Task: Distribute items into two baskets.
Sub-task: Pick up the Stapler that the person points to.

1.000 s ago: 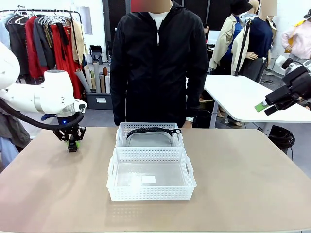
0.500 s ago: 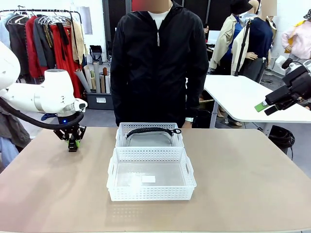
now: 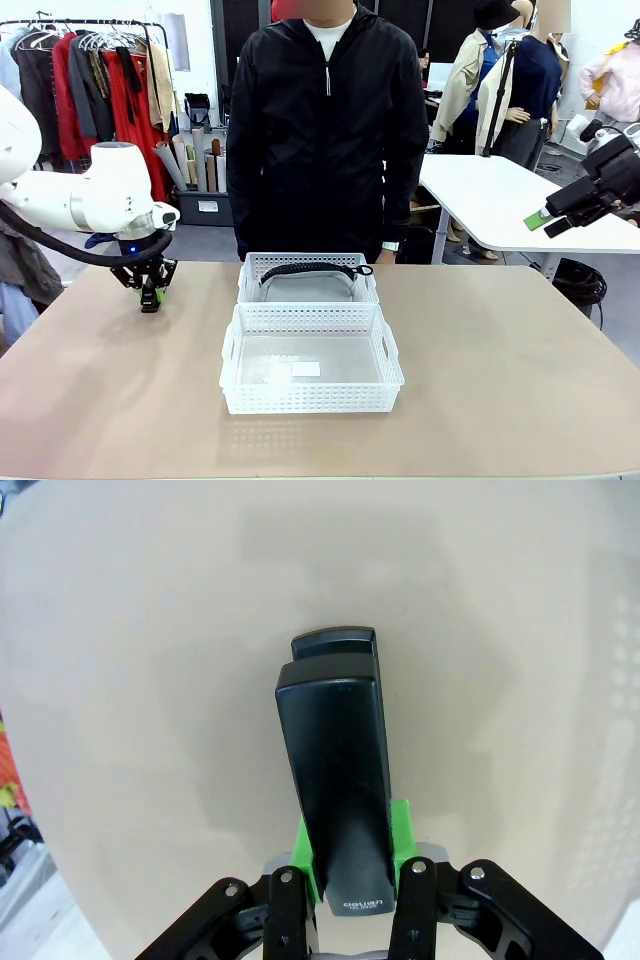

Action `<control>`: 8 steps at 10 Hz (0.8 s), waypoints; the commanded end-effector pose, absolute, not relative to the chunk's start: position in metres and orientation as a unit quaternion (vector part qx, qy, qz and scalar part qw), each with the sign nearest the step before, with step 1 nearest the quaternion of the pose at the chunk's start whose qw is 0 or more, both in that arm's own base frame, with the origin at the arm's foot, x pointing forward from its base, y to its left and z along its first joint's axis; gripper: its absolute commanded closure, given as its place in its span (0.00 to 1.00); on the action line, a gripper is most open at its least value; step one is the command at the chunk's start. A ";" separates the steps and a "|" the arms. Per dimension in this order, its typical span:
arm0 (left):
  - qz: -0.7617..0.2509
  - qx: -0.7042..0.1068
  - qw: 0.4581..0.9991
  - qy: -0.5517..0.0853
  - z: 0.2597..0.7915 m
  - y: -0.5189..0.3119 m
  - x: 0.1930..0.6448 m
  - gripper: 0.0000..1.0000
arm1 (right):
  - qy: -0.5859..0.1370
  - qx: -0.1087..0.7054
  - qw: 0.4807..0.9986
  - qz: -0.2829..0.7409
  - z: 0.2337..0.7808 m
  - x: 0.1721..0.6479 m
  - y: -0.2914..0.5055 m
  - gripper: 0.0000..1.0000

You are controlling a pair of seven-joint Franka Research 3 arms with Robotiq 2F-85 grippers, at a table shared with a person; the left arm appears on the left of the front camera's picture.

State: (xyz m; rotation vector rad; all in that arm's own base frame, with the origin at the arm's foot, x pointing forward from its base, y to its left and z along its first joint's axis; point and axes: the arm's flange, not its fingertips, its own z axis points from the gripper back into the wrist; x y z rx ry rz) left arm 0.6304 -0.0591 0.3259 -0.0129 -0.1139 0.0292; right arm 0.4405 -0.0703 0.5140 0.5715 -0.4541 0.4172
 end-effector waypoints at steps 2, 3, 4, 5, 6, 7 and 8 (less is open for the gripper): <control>-0.033 -0.064 0.994 -0.086 0.385 -0.031 0.613 1.00 | -0.222 0.279 0.912 0.202 0.515 0.440 -0.070 0.00; -0.049 -0.084 0.991 -0.089 0.407 -0.019 0.603 1.00 | -0.222 0.279 0.912 0.202 0.515 0.440 -0.070 0.00; -0.062 -0.098 0.989 -0.087 0.427 -0.011 0.589 1.00 | -0.222 0.279 0.912 0.202 0.515 0.440 -0.070 0.00; -0.086 -0.108 0.987 -0.087 0.447 -0.007 0.570 1.00 | -0.222 0.279 0.912 0.202 0.515 0.440 -0.070 0.00; -0.114 -0.122 0.982 -0.088 0.473 -0.004 0.547 1.00 | -0.222 0.279 0.912 0.202 0.515 0.440 -0.070 0.00; -0.134 -0.109 0.980 -0.095 0.494 -0.005 0.529 1.00 | -0.222 0.279 0.912 0.202 0.515 0.440 -0.070 0.00; -0.162 -0.090 0.979 -0.089 0.514 -0.007 0.513 1.00 | -0.222 0.279 0.912 0.202 0.515 0.440 -0.070 0.00</control>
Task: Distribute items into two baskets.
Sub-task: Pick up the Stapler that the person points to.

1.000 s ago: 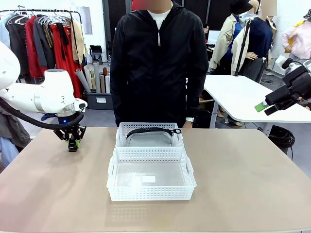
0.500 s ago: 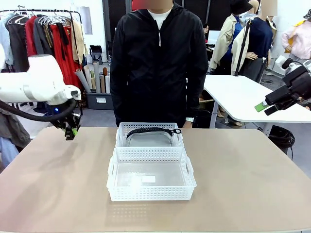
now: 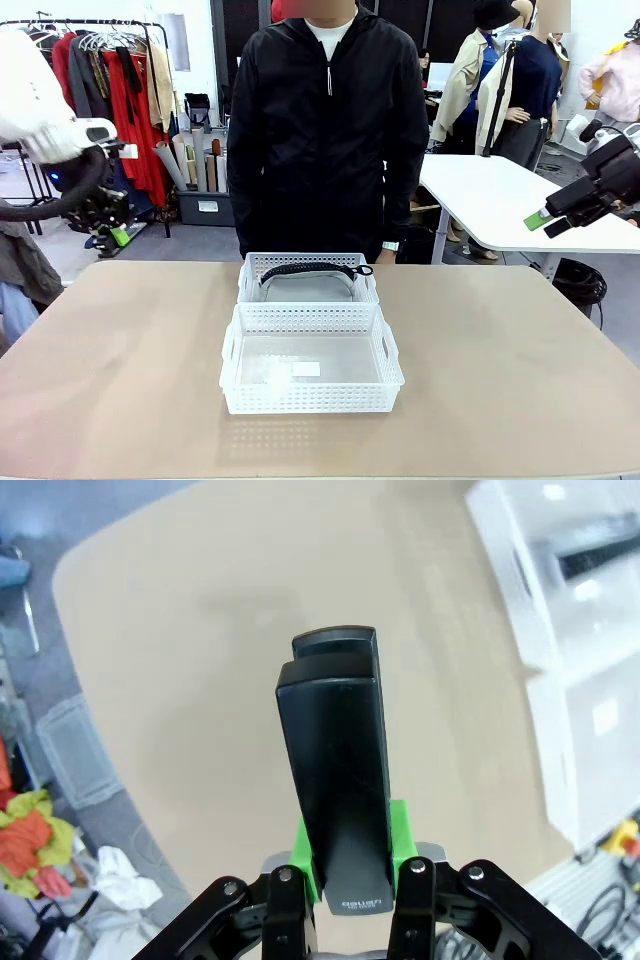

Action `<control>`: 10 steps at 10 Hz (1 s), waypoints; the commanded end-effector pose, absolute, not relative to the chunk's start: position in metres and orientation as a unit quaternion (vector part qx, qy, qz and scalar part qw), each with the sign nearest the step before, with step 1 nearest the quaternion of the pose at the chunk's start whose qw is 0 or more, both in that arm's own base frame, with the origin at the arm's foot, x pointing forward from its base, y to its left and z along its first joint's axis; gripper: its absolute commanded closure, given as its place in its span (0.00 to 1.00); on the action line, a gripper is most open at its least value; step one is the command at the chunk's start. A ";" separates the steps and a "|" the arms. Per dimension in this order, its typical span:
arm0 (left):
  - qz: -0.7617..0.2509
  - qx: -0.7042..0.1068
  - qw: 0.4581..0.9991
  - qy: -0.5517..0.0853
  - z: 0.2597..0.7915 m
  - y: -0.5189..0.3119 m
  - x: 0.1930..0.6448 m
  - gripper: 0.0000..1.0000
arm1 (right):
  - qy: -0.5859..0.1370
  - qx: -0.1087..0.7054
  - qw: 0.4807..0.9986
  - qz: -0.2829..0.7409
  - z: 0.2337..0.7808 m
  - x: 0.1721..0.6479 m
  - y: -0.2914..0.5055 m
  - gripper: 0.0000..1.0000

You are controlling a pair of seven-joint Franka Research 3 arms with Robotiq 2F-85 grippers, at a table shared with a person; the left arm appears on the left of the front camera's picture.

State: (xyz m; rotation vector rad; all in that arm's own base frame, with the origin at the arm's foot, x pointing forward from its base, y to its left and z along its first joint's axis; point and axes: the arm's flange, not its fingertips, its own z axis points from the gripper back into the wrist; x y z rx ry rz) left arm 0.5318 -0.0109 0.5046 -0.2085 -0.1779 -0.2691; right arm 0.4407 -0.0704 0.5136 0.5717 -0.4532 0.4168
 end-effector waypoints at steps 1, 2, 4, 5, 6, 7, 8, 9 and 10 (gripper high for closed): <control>-0.194 -0.071 0.976 -0.074 0.531 -0.010 0.499 1.00 | -0.222 0.279 0.912 0.202 0.515 0.440 -0.070 0.00; -0.214 -0.044 0.974 -0.061 0.545 -0.013 0.488 1.00 | -0.222 0.279 0.912 0.202 0.515 0.440 -0.070 0.00; -0.248 -0.038 0.967 -0.050 0.557 -0.014 0.472 1.00 | -0.222 0.279 0.912 0.202 0.515 0.440 -0.070 0.00; -0.264 -0.029 0.963 -0.045 0.558 -0.013 0.468 1.00 | -0.222 0.279 0.912 0.202 0.515 0.440 -0.070 0.00; -0.288 -0.037 0.956 -0.042 0.557 -0.013 0.466 1.00 | -0.222 0.279 0.912 0.202 0.515 0.440 -0.070 0.00; -0.307 -0.052 0.950 -0.036 0.557 -0.014 0.468 1.00 | -0.222 0.279 0.912 0.202 0.515 0.440 -0.070 0.00; -0.259 -0.036 0.964 -0.042 0.562 -0.021 0.470 1.00 | -0.222 0.279 0.912 0.202 0.515 0.440 -0.070 0.00; -0.259 -0.036 0.964 -0.042 0.562 -0.021 0.470 1.00 | -0.222 0.279 0.912 0.202 0.515 0.440 -0.070 0.00; -0.259 -0.036 0.964 -0.042 0.562 -0.021 0.470 1.00 | -0.222 0.279 0.912 0.202 0.515 0.440 -0.070 0.00</control>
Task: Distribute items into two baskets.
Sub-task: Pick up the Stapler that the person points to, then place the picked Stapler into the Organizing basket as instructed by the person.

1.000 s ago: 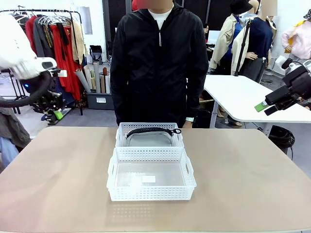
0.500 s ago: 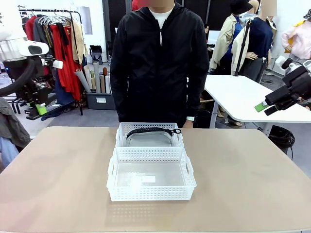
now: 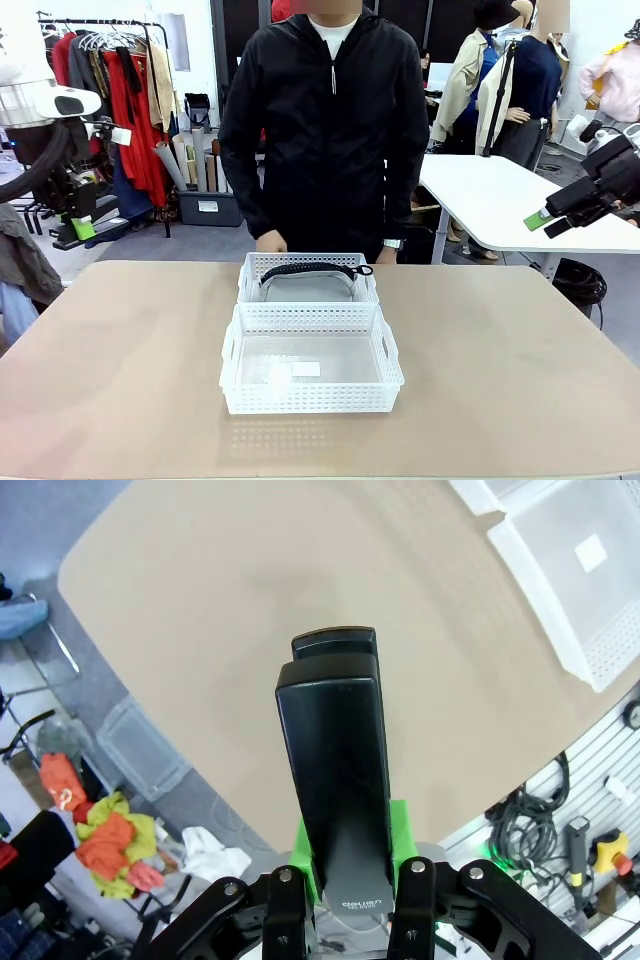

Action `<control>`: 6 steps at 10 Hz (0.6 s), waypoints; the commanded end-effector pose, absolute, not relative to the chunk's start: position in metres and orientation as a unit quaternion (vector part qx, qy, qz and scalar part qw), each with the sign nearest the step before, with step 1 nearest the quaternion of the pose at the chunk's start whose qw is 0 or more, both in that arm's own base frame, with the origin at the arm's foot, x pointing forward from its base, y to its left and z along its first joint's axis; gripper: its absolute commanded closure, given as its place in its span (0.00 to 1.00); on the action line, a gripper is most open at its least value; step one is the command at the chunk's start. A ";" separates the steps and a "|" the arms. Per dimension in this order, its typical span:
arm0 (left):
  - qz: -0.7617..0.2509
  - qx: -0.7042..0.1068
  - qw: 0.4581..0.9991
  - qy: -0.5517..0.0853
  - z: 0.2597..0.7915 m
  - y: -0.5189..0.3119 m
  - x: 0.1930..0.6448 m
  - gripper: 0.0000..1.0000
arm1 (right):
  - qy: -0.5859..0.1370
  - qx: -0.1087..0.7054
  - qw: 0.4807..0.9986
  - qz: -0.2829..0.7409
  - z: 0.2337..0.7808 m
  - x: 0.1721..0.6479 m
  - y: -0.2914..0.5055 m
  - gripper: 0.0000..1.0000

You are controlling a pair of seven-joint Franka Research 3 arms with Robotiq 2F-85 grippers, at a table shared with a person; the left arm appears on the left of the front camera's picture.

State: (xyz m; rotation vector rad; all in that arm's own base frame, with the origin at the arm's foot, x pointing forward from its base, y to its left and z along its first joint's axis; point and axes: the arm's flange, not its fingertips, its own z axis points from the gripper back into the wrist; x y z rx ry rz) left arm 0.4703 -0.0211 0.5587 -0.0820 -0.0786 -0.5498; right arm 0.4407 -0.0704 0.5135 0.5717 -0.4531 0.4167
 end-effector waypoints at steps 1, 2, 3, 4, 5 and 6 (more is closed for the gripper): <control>-0.259 -0.036 0.964 -0.042 0.562 -0.021 0.470 1.00 | -0.222 0.279 0.912 0.202 0.515 0.440 -0.070 0.00; -0.259 -0.036 0.964 -0.042 0.562 -0.021 0.470 1.00 | -0.222 0.279 0.912 0.202 0.515 0.440 -0.070 0.00; -0.259 -0.036 0.964 -0.042 0.562 -0.021 0.470 1.00 | -0.222 0.279 0.912 0.202 0.515 0.440 -0.070 0.00; -0.259 -0.036 0.964 -0.042 0.562 -0.021 0.470 1.00 | -0.222 0.279 0.912 0.202 0.515 0.440 -0.070 0.00; -0.259 -0.036 0.964 -0.042 0.562 -0.021 0.470 1.00 | -0.222 0.279 0.912 0.202 0.515 0.440 -0.070 0.00; -0.259 -0.036 0.964 -0.042 0.562 -0.021 0.470 1.00 | -0.222 0.279 0.912 0.202 0.515 0.440 -0.070 0.00</control>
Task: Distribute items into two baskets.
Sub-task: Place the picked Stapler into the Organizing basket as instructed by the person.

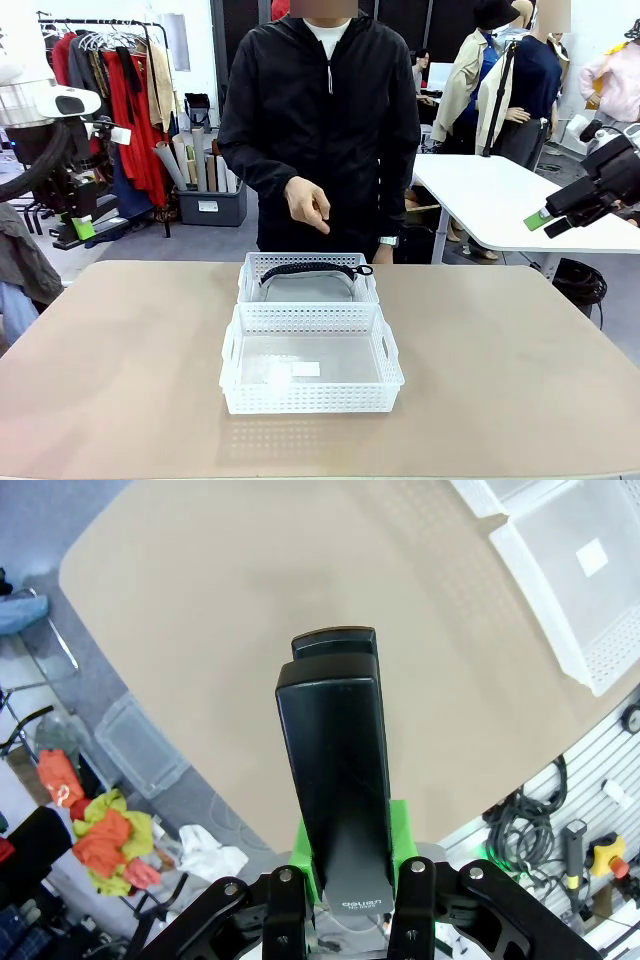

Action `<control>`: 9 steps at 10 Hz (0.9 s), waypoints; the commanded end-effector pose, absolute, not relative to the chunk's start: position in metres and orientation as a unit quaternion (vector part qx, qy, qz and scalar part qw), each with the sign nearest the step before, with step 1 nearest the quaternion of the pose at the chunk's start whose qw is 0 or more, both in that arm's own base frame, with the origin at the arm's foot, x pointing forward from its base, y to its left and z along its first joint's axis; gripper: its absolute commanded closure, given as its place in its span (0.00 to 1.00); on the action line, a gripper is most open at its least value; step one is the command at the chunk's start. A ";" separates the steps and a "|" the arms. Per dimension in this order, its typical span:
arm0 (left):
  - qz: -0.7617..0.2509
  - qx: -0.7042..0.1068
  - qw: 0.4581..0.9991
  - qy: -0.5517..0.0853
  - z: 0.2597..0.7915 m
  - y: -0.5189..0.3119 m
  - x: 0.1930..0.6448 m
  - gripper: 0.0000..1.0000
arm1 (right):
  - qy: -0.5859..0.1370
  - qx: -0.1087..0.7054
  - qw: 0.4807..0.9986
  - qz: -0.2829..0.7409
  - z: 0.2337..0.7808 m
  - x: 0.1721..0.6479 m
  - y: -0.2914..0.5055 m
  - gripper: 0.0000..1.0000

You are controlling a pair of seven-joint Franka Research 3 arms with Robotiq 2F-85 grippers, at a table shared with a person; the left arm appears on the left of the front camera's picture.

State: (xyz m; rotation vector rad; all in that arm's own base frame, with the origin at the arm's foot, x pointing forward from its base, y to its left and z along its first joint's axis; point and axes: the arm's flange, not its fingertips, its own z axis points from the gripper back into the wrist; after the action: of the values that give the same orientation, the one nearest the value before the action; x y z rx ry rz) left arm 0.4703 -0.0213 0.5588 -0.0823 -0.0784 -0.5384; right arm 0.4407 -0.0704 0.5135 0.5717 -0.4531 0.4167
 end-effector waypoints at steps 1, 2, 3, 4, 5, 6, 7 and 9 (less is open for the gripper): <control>-0.259 -0.036 0.964 -0.042 0.562 -0.021 0.470 1.00 | -0.222 0.279 0.912 0.202 0.515 0.440 -0.070 0.00; -0.259 -0.036 0.964 -0.042 0.562 -0.021 0.470 1.00 | -0.222 0.279 0.912 0.202 0.515 0.440 -0.070 0.00; -0.259 -0.036 0.964 -0.042 0.562 -0.021 0.470 1.00 | -0.222 0.279 0.912 0.202 0.515 0.440 -0.070 0.00; -0.259 -0.036 0.964 -0.042 0.562 -0.021 0.470 1.00 | -0.222 0.279 0.912 0.202 0.515 0.440 -0.070 0.00; -0.259 -0.036 0.964 -0.042 0.562 -0.021 0.470 1.00 | -0.222 0.279 0.912 0.202 0.515 0.440 -0.070 0.00; -0.259 -0.036 0.964 -0.042 0.562 -0.021 0.470 1.00 | -0.222 0.279 0.912 0.202 0.515 0.440 -0.070 0.00; -0.259 -0.036 0.964 -0.042 0.562 -0.021 0.470 1.00 | -0.222 0.279 0.912 0.202 0.515 0.440 -0.070 0.00; -0.259 -0.036 0.964 -0.042 0.562 -0.021 0.470 1.00 | -0.222 0.279 0.912 0.202 0.515 0.440 -0.070 0.00</control>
State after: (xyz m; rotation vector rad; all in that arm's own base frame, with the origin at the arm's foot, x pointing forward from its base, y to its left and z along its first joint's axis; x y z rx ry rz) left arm 0.4703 -0.0215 0.5588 -0.0823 -0.0785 -0.5385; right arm 0.4407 -0.0704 0.5135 0.5717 -0.4531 0.4167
